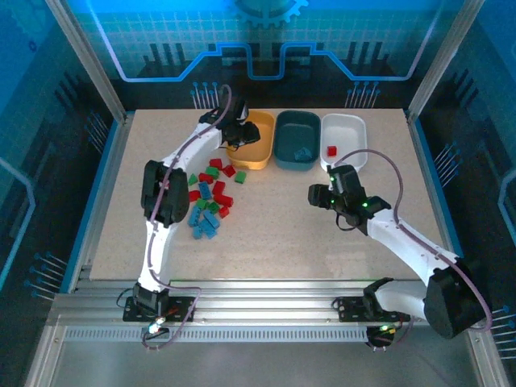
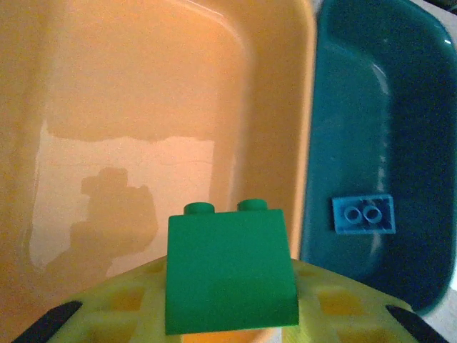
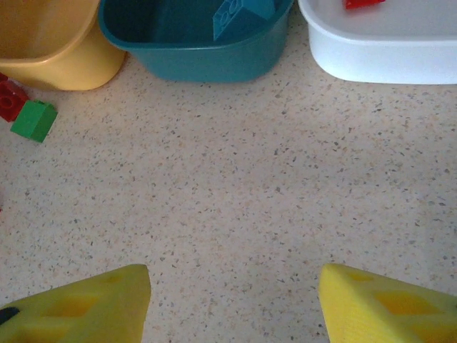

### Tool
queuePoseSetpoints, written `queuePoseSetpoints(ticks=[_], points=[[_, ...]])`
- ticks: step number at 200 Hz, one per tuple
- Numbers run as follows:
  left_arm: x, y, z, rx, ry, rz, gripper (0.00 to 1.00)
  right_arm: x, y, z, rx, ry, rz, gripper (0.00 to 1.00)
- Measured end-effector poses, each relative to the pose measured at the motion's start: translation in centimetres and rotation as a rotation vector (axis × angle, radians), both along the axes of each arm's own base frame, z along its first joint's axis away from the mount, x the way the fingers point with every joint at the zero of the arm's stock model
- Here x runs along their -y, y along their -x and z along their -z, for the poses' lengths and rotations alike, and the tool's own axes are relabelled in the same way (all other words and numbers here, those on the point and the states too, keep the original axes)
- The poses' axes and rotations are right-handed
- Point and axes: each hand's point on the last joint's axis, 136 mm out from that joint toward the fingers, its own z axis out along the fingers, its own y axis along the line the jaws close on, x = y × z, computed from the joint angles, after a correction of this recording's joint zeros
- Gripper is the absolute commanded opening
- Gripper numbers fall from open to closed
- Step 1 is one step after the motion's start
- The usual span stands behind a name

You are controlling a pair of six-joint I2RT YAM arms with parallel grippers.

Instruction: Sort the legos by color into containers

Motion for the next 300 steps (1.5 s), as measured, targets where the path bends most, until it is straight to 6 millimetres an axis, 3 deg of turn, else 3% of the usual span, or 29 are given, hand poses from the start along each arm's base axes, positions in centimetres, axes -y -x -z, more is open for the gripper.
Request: queuePoseSetpoints(ticks=[10,16,29,40,75,100,127,152,165,175,187,214,230,247,266,300], points=[[-0.3,-0.4,0.8,-0.017,-0.003,-0.005,0.31,0.2,-0.1,-0.1,0.002,-0.001,0.006,0.66],[-0.4,-0.5,1.1,-0.025,-0.005,-0.007,0.46,0.3,-0.1,-0.1,0.002,-0.001,0.009,0.66],[-0.6,-0.6,1.4,-0.032,-0.01,-0.001,0.59,0.3,0.0,0.0,-0.003,-0.001,0.009,0.67],[-0.5,-0.5,1.3,-0.034,-0.008,0.005,0.78,0.3,0.1,0.0,-0.005,-0.001,0.007,0.68],[-0.1,-0.6,-0.2,-0.007,0.004,0.027,0.9,0.5,0.5,-0.3,-0.006,0.0,0.008,0.68],[-0.6,0.6,-2.8,0.024,0.018,0.026,0.99,0.8,1.1,-1.0,0.004,0.005,0.01,0.71],[-2.8,5.6,-8.3,0.121,0.053,0.009,0.99,0.6,1.5,-1.6,0.0,0.024,0.006,0.72],[-6.4,13.0,-14.9,0.298,0.122,-0.048,0.99,-0.4,1.6,-2.6,0.014,-0.007,-0.027,0.69],[-8.7,16.6,-16.2,0.369,0.159,-0.105,0.99,-1.9,1.9,-3.1,0.028,-0.039,-0.081,0.68],[-10.7,18.8,-15.6,0.384,0.177,-0.16,0.99,-4.0,2.4,-3.4,0.043,-0.046,-0.143,0.67],[-13.3,21.2,-13.1,0.356,0.195,-0.251,0.99,-7.3,3.1,-3.1,0.036,-0.024,-0.241,0.66],[-18.5,27.0,-3.0,0.133,0.165,-0.471,0.99,-15.9,4.0,-2.0,0.021,0.059,-0.449,0.65],[-19.8,30.3,0.7,0.037,0.155,-0.549,0.99,-20.1,4.2,-0.8,0.021,0.119,-0.533,0.66],[-20.0,32.2,2.0,0.003,0.171,-0.58,0.99,-24.2,3.9,0.8,0.018,0.18,-0.597,0.68],[-19.8,32.8,2.2,-0.009,0.197,-0.585,0.99,-27.7,2.9,2.5,0.023,0.228,-0.626,0.69],[-19.1,33.2,2.4,-0.038,0.235,-0.576,0.99,-29.7,1.2,5.8,-0.018,0.304,-0.624,0.67]])
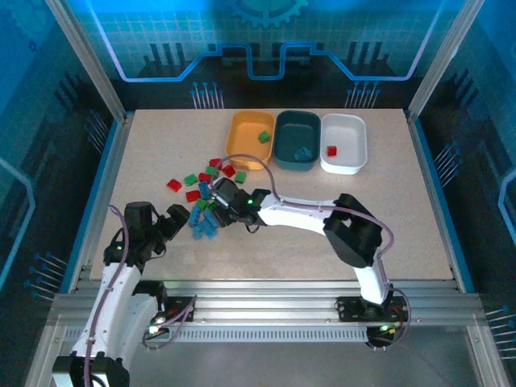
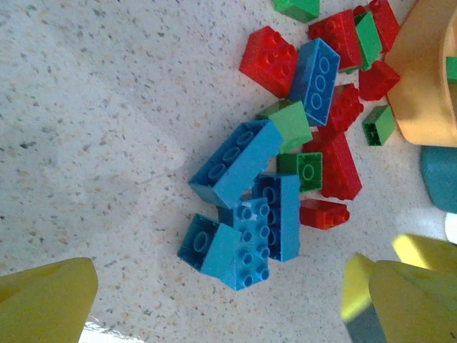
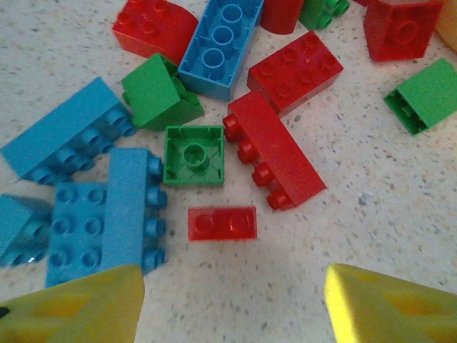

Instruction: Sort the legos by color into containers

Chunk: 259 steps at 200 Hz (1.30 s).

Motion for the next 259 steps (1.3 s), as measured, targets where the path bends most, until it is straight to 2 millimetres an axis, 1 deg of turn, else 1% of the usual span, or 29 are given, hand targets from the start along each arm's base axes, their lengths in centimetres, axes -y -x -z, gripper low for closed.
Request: queuePoseSetpoints(ticks=[29,49,78,103,121,143,157,182,204,228,246,259], points=[[0.5,0.2,0.2,-0.009,0.031,0.009,0.99,-0.3,-0.8,2.2,-0.032,0.048,0.025,0.65],[0.7,0.4,0.4,-0.017,0.042,0.017,0.99,0.4,-1.0,3.4,-0.06,0.068,0.048,0.62],[0.8,0.5,0.6,-0.023,0.048,0.02,0.99,0.8,-1.8,4.0,-0.097,0.048,0.066,0.61],[0.8,0.5,0.7,-0.024,0.048,0.02,0.99,0.3,-2.5,4.3,-0.112,0.031,0.064,0.59],[0.8,0.5,0.7,-0.024,0.048,0.02,0.99,0.0,-2.5,4.9,-0.125,0.033,0.058,0.54],[0.8,0.5,0.7,-0.024,0.048,0.02,0.99,0.0,-2.3,5.4,-0.137,0.037,0.056,0.45],[0.8,0.5,0.8,-0.029,0.049,0.02,0.99,0.1,-2.4,5.5,-0.137,0.038,0.056,0.38],[0.8,0.5,1.0,-0.042,0.05,0.019,0.99,-0.1,-2.6,5.4,-0.126,0.027,0.053,0.32],[0.8,0.5,1.1,-0.047,0.05,0.019,0.99,0.1,-2.4,5.4,-0.119,0.014,0.052,0.31],[1.0,0.4,1.1,-0.044,0.058,0.026,0.99,1.4,-1.5,5.1,-0.121,0.021,0.055,0.31],[1.3,0.2,1.0,-0.037,0.072,0.039,0.99,2.4,-0.9,4.2,-0.11,0.014,0.062,0.31],[1.7,-0.1,0.8,-0.019,0.093,0.06,0.99,3.2,-0.6,3.0,-0.097,0.001,0.065,0.3]])
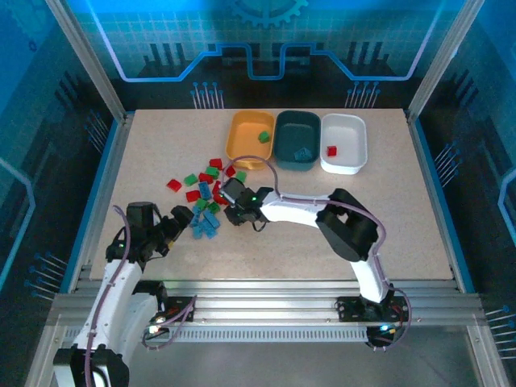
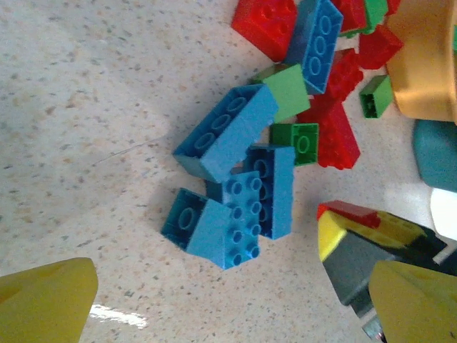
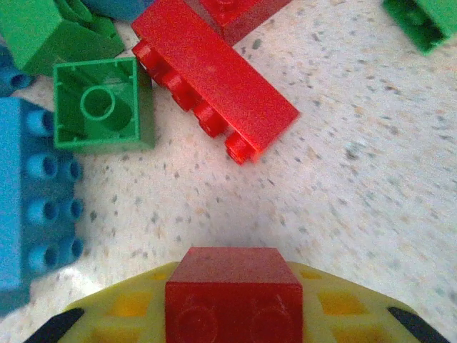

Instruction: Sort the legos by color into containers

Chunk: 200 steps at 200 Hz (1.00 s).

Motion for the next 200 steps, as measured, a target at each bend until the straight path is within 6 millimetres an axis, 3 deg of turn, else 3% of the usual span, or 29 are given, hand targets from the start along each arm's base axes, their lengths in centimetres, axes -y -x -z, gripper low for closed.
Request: queuePoseSetpoints(ticks=[28,48,62,82,112,134,158,200], points=[[1.5,-0.5,-0.1,0.028,0.055,0.065,0.99,1.4,-0.4,-3.9,0.053,-0.057,0.023,0.3],[2.8,-0.6,-0.2,0.04,0.063,0.135,0.99,4.0,-2.6,-6.7,0.1,-0.091,0.085,0.3],[4.3,-0.5,-0.1,0.039,0.061,0.208,0.99,6.9,-5.2,-8.3,0.132,-0.107,0.161,0.3],[7.0,-0.1,0.3,0.017,0.059,0.331,0.99,12.8,-9.5,-9.5,0.161,-0.109,0.31,0.3],[10.2,-0.1,0.8,-0.017,0.057,0.461,0.99,23.6,-14.6,-9.4,0.159,-0.087,0.559,0.29],[11.3,-0.5,0.3,0.001,0.058,0.496,0.99,29.4,-17.9,-9.4,0.152,-0.101,0.693,0.29],[11.7,-1.1,-1.1,0.038,0.053,0.508,0.99,32.8,-20.6,-8.3,0.12,-0.118,0.764,0.31],[11.5,-2.2,-2.8,0.081,0.015,0.501,0.99,34.8,-22.6,-5.1,0.031,-0.119,0.8,0.33]])
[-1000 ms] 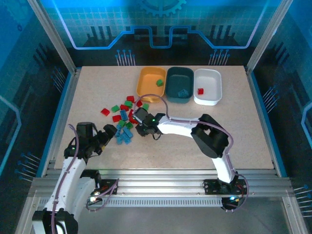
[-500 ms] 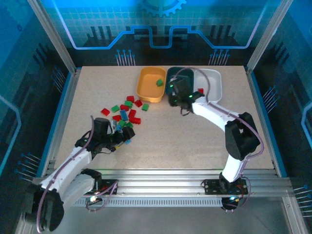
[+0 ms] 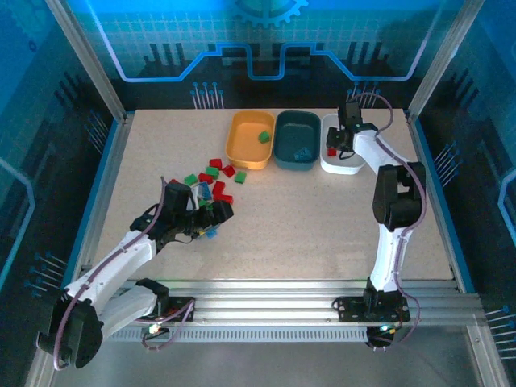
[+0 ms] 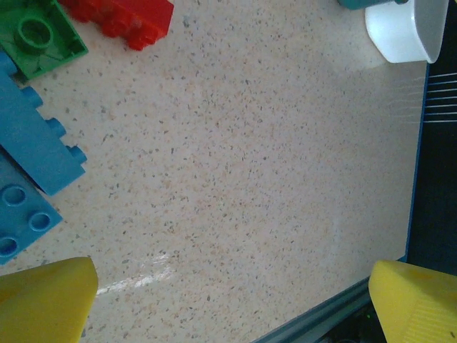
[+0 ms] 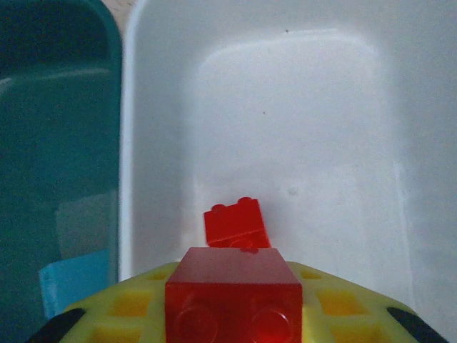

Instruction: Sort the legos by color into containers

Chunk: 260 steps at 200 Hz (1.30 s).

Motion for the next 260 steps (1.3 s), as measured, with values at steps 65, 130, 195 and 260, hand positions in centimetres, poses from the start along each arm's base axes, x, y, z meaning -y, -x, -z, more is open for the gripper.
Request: queuePoseSetpoints(ticks=[65,130,195,260], points=[[-1.7,-0.4,0.7,-0.031,-0.093,-0.071,0.99,1.2,-0.2,2.1,-0.065,-0.03,0.02,0.51],[-5.0,0.1,3.6,-0.127,-0.26,-0.202,0.89,-0.1,6.6,-1.6,0.019,-0.079,0.026,0.54],[-7.4,0.7,7.8,-0.236,-0.428,-0.241,0.56,-10.1,15.6,-4.3,0.139,-0.181,-0.183,0.55],[-8.2,-0.8,8.1,-0.193,-0.472,-0.282,0.5,-10.1,18.5,-4.7,0.155,-0.19,-0.203,0.55]])
